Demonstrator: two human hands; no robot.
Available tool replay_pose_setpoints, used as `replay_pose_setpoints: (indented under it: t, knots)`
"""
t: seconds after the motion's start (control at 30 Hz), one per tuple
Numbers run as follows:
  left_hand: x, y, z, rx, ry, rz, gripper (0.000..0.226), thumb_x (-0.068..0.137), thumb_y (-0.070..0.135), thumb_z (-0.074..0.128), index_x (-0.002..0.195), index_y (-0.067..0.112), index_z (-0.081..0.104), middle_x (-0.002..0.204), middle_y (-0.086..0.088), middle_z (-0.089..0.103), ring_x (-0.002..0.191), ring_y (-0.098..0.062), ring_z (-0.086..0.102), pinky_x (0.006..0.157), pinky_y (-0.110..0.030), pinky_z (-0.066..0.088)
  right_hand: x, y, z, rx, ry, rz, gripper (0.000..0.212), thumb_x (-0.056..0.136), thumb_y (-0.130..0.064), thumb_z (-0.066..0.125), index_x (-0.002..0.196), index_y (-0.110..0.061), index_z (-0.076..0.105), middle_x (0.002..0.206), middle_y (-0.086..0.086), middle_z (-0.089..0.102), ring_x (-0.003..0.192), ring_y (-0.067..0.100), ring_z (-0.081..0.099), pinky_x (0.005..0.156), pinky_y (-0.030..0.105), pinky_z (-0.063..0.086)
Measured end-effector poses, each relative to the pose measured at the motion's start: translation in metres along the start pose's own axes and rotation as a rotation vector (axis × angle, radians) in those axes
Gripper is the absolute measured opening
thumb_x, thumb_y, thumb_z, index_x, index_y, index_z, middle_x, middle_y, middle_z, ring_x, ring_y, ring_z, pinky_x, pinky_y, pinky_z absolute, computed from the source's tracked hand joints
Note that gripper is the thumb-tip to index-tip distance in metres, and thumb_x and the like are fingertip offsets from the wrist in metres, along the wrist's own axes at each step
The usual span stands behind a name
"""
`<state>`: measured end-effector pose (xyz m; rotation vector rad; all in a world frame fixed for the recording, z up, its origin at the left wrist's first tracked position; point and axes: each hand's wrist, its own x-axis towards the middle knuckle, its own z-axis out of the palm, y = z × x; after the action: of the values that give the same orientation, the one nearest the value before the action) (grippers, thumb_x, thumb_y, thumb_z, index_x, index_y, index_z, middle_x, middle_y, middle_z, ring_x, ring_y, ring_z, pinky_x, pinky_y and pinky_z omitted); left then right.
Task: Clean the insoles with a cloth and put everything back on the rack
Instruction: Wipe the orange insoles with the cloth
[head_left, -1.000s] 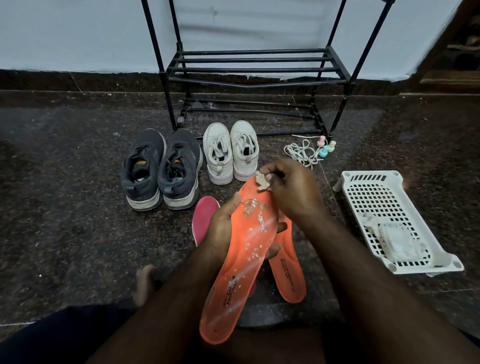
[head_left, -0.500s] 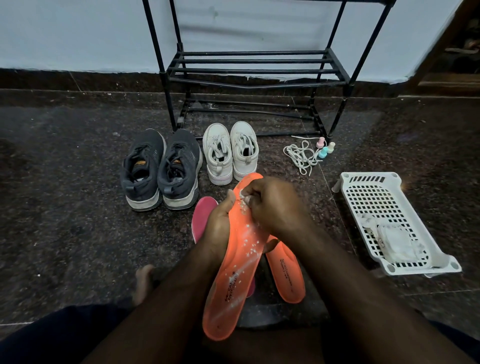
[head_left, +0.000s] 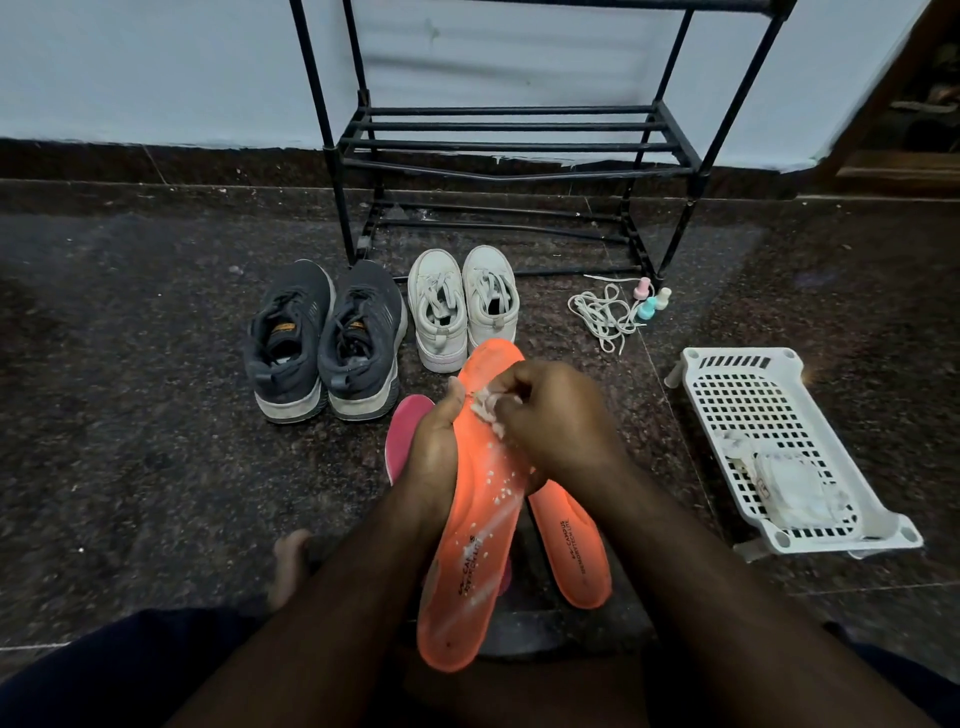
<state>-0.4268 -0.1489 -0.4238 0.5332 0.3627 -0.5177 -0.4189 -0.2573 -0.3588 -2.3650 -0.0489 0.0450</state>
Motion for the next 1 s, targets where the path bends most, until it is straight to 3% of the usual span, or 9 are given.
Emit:
replay_pose_setpoints:
  t: [0.1,0.27,0.37,0.43,0.5,0.6,0.73,0.9,1.0]
  knots:
    - [-0.002,-0.004,0.004,-0.029,0.007,-0.013,0.071,0.100,0.058,0.032,0.095,0.007,0.080,0.100,-0.016,0.074,0.086,-0.031,0.073,0.089,-0.043,0.052,0.003,0.000,0.004,-0.030,0.104,-0.053,0.015,0.085,-0.017,0.066,0.096,-0.018,0.076,0.097,0.000,0.072,0.091,0.015,0.064,0.081,0.024,0.044]
    - [-0.001,-0.003,0.009,-0.036,0.009,0.032,0.077,0.104,0.051,0.028,0.071,0.003,0.079,0.077,-0.019,0.073,0.067,-0.029,0.074,0.054,-0.038,0.061,0.000,-0.002,0.011,-0.154,-0.068,-0.140,0.016,0.088,-0.021,0.066,0.100,-0.019,0.076,0.102,-0.001,0.072,0.097,0.015,0.063,0.076,0.021,0.039]
    - [-0.002,-0.001,0.006,-0.002,0.018,-0.016,0.079,0.101,0.059,0.029,0.079,0.003,0.081,0.089,-0.022,0.073,0.077,-0.033,0.074,0.070,-0.043,0.061,0.001,0.001,0.001,-0.123,-0.132,-0.107,0.013,0.085,-0.018,0.068,0.093,-0.020,0.077,0.091,-0.006,0.074,0.087,0.010,0.067,0.071,0.018,0.044]
    - [-0.001,-0.002,0.003,0.012,0.046,-0.035,0.077,0.098,0.063,0.030,0.089,0.007,0.081,0.102,-0.019,0.072,0.088,-0.033,0.072,0.089,-0.045,0.051,0.004,0.003,-0.003,-0.046,-0.015,-0.079,0.013,0.083,-0.016,0.067,0.092,-0.020,0.076,0.086,-0.005,0.074,0.081,0.011,0.068,0.075,0.024,0.051]
    - [-0.003,-0.005,0.006,0.024,0.033,-0.042,0.074,0.098,0.063,0.030,0.088,0.010,0.082,0.101,-0.016,0.074,0.087,-0.031,0.073,0.089,-0.045,0.051,0.004,0.001,-0.002,-0.005,0.089,-0.070,0.014,0.084,-0.016,0.067,0.094,-0.019,0.076,0.090,-0.005,0.073,0.082,0.011,0.067,0.076,0.022,0.048]
    - [-0.004,-0.005,0.008,-0.001,0.024,-0.025,0.073,0.100,0.058,0.032,0.075,0.010,0.081,0.085,-0.015,0.074,0.076,-0.029,0.075,0.069,-0.040,0.062,-0.001,-0.004,0.008,-0.065,0.011,-0.110,0.013,0.088,-0.021,0.066,0.094,-0.019,0.076,0.091,-0.003,0.074,0.085,0.013,0.066,0.069,0.022,0.042]
    - [-0.002,0.002,0.000,0.010,0.081,-0.008,0.073,0.096,0.064,0.035,0.090,0.006,0.080,0.101,-0.023,0.069,0.099,-0.036,0.065,0.096,-0.047,0.046,-0.003,-0.004,0.010,-0.152,-0.153,-0.109,0.011,0.087,-0.021,0.066,0.091,-0.019,0.075,0.088,-0.004,0.074,0.085,0.011,0.066,0.068,0.023,0.043]
    - [-0.006,-0.001,0.010,-0.005,0.028,0.042,0.077,0.101,0.058,0.026,0.086,0.007,0.081,0.094,-0.019,0.075,0.081,-0.033,0.074,0.076,-0.045,0.059,0.005,-0.001,-0.001,-0.199,0.107,-0.170,0.022,0.084,-0.012,0.061,0.099,-0.018,0.075,0.099,0.004,0.070,0.094,0.021,0.064,0.083,0.028,0.044]
    - [-0.002,-0.002,0.005,-0.004,0.068,0.076,0.073,0.103,0.054,0.028,0.091,0.003,0.079,0.093,-0.020,0.075,0.080,-0.032,0.075,0.067,-0.044,0.062,0.008,0.002,0.006,-0.293,0.036,-0.237,0.026,0.084,-0.009,0.061,0.105,-0.017,0.074,0.102,0.006,0.067,0.099,0.024,0.061,0.087,0.032,0.044]
